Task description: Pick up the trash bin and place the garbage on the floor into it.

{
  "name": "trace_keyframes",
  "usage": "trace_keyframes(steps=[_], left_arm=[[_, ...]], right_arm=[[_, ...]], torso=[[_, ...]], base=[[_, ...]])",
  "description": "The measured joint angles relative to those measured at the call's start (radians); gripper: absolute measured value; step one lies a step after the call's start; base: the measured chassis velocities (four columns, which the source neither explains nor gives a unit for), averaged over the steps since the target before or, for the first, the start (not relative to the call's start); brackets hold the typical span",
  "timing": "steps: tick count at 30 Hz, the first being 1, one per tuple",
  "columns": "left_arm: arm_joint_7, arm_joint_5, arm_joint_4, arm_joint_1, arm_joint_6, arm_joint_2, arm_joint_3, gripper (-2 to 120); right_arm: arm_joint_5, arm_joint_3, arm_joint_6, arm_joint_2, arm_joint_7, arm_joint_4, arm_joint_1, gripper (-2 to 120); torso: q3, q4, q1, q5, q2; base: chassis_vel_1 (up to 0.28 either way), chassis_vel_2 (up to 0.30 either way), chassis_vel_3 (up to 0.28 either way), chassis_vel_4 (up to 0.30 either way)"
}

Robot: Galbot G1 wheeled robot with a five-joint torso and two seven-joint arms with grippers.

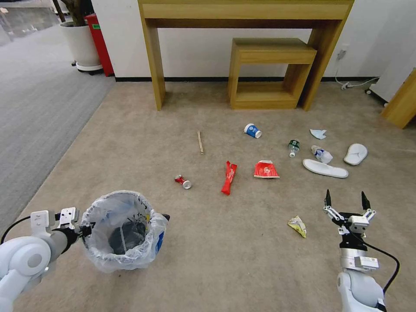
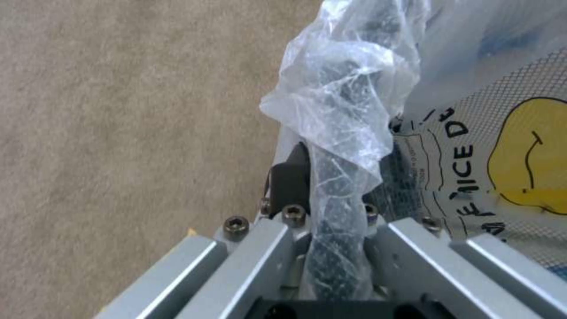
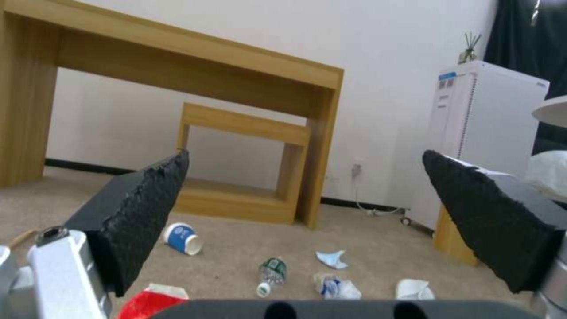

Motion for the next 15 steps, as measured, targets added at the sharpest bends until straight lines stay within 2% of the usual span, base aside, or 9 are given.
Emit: trace_keyframes(steps=[15], left_arm=[[0.001, 0.001, -0.001, -0.001, 0.000, 0.001, 0.000, 0]], right_arm=[[-0.001, 0.000, 0.000, 0.000, 0.000, 0.000, 0.001, 100]], torso=[[0.000, 0.0000, 0.000, 0.0000, 0.000]], base=[[-0.086, 0.092, 0.087, -0.081]])
